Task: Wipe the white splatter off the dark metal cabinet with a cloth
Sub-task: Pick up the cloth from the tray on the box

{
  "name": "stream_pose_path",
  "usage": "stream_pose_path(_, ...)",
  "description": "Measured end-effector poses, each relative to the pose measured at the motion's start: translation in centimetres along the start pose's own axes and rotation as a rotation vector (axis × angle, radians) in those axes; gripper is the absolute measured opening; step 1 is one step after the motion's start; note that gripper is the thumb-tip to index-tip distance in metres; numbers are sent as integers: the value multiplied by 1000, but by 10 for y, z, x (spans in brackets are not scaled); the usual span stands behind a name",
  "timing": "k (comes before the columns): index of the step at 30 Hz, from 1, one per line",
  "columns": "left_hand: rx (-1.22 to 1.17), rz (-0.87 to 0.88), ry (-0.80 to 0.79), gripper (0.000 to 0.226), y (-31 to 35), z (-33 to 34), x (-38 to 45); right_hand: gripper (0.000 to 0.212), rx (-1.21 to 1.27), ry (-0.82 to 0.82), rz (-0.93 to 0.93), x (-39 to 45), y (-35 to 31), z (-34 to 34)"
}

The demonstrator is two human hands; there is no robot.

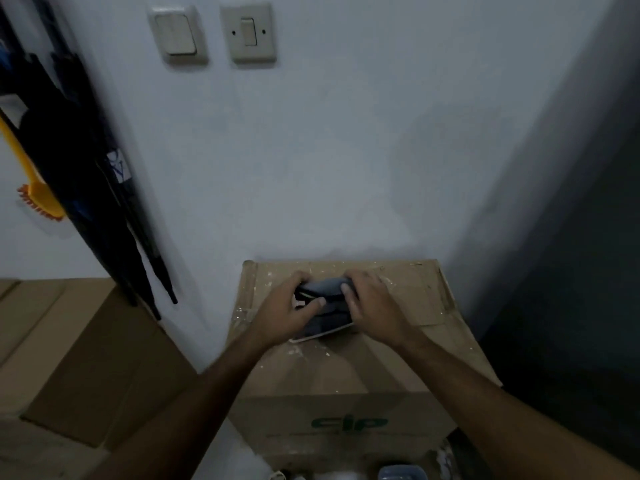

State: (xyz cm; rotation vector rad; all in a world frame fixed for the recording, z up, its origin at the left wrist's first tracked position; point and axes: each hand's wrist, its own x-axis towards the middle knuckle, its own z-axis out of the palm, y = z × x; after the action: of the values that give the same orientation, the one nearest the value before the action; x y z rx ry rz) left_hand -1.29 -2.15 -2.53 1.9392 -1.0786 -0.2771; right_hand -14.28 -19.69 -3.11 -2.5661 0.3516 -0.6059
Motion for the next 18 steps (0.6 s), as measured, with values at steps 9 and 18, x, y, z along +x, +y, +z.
stream_pose_path(9, -566, -120, -203, 13, 107, -18, -22, 24, 351, 0, 121, -48, -56, -108)
stream_pose_path(18, -617, 33, -488, 24, 212, 1, -61, 23, 674, -259, 300, -131, -67, -217)
